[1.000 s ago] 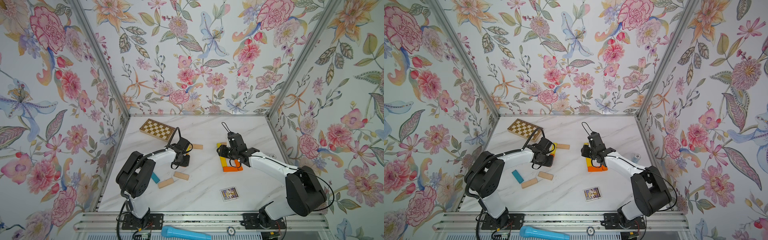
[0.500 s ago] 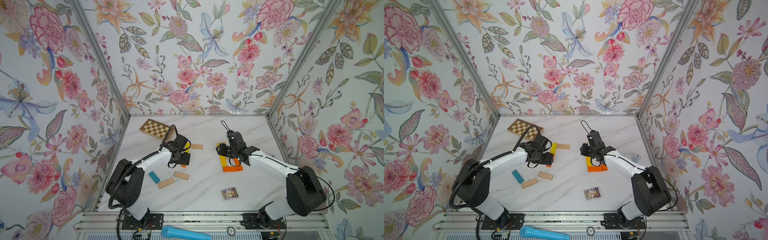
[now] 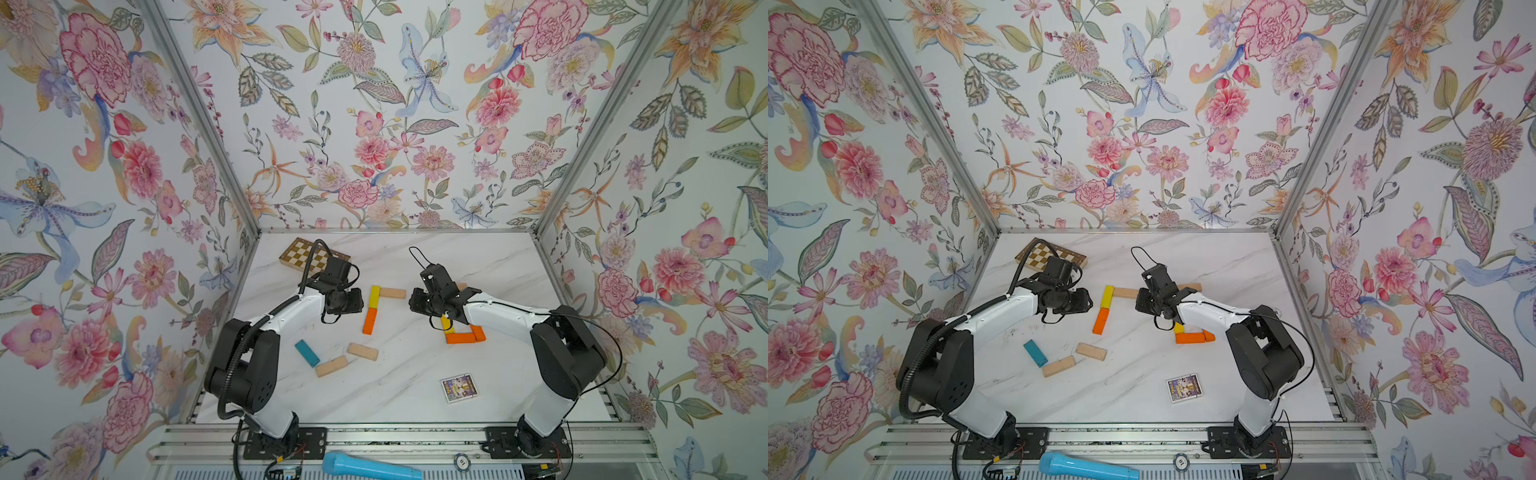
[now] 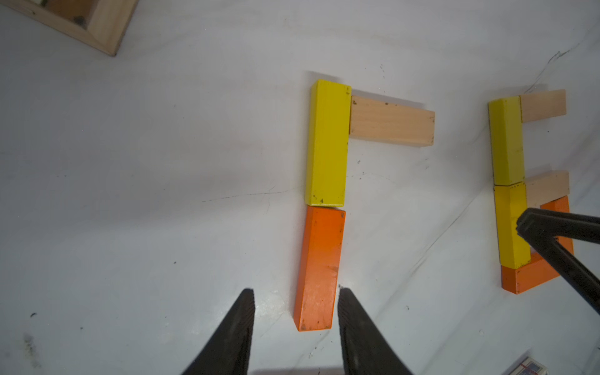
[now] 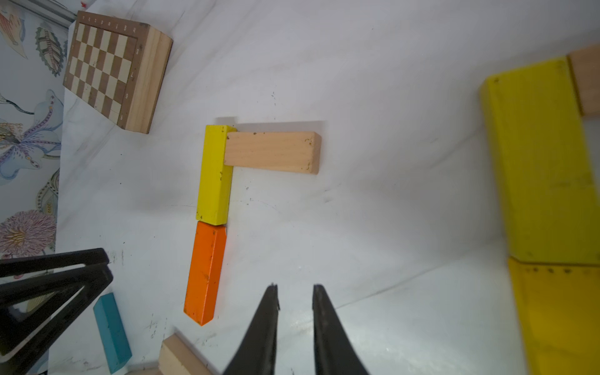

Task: Assemble the number 6 with building blocks
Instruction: Assemble the building block at the center of the board.

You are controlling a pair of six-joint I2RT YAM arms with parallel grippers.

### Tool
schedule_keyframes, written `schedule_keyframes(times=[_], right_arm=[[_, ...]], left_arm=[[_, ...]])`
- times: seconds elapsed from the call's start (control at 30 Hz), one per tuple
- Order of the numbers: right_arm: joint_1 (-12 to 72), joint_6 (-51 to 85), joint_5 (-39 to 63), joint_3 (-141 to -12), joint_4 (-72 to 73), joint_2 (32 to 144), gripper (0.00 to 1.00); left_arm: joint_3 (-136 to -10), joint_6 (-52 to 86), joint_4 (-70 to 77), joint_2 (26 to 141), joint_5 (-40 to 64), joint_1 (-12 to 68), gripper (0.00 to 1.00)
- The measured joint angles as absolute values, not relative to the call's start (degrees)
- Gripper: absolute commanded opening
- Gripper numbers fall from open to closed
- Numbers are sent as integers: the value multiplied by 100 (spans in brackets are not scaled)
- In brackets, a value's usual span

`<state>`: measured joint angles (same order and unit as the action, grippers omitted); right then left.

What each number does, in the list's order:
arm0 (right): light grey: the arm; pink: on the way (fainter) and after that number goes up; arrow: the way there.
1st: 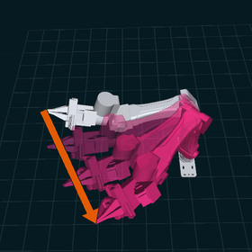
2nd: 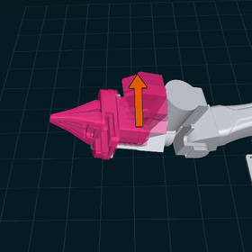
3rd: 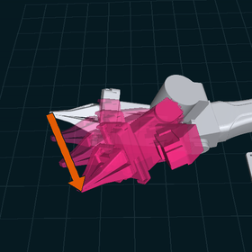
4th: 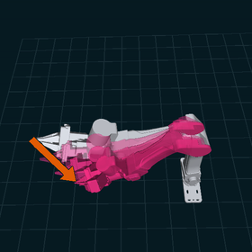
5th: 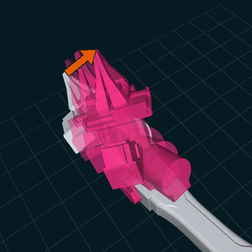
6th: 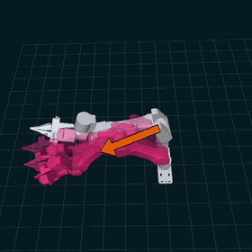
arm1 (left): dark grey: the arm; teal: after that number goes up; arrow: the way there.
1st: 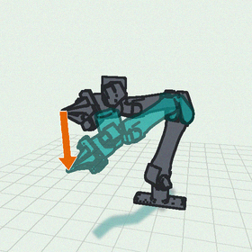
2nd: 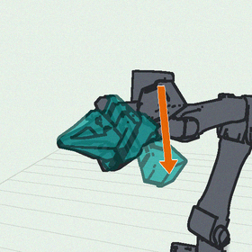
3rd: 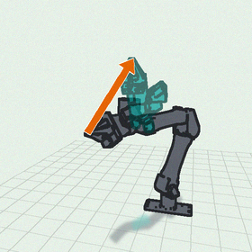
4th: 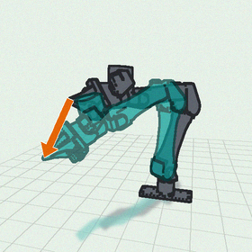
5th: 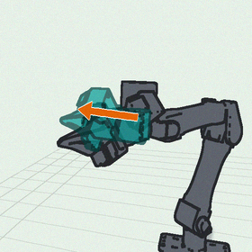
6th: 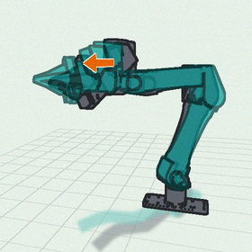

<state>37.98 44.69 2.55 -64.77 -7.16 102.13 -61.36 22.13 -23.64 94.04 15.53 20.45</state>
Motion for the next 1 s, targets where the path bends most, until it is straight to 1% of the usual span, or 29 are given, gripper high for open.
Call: schedule_keyframes(times=[0.1,0.47,0.57,0.63,0.7,0.9,1.0], right_arm=[[3811,4657,257,-6659,-692,10486,11],[4263,5024,368,-7325,-703,11236,7],[4359,5074,410,-7483,-744,11413,6],[4397,5109,410,-7579,-751,11526,6],[4434,5151,412,-7644,-781,11609,6],[4528,5256,454,-7920,-810,11911,4],[4567,5299,493,-7977,-832,12022,3]], left_arm=[[-6110,2233,-2209,9598,1640,1922,40],[-5671,2508,-1809,9655,1522,1863,40],[-5596,2585,-1809,9655,1374,1863,41],[-5559,2626,-1809,9653,1282,1863,44],[-5522,2661,-1809,9642,1197,1863,50],[-5402,2711,-1828,9332,980,1863,58],[-5402,2714,-1828,9203,910,1863,59]])
